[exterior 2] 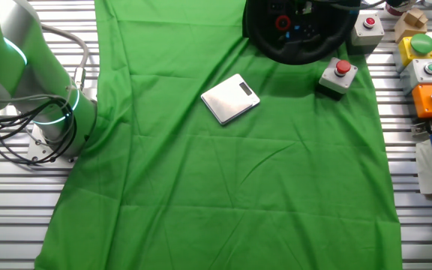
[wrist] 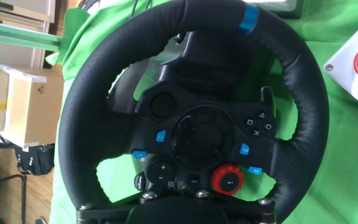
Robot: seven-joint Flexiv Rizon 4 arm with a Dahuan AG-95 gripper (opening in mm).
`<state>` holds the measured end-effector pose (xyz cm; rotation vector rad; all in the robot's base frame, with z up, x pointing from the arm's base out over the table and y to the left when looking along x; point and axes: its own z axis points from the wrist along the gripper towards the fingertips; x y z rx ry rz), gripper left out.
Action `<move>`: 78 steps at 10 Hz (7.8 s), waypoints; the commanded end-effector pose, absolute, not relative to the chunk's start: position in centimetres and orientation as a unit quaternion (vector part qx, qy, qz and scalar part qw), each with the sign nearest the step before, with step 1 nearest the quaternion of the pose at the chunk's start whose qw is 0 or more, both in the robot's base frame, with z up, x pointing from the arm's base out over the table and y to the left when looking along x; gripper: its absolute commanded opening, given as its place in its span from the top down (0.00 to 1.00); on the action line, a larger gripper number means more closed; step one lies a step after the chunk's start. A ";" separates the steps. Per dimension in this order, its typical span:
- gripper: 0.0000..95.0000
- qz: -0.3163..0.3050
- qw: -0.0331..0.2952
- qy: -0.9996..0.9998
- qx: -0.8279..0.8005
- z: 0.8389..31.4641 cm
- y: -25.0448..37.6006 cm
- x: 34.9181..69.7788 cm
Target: Rotate the steering wheel 90 degrees counterclockwise
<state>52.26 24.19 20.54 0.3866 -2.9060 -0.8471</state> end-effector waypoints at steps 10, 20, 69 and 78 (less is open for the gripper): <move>1.00 -0.271 0.044 -0.948 0.163 20.5 24.2 52.2; 1.00 -0.282 0.044 -0.942 0.177 20.8 25.0 51.0; 1.00 -0.289 0.017 -0.927 0.238 18.8 25.6 49.1; 1.00 -0.311 0.017 -0.925 0.218 22.7 23.3 56.2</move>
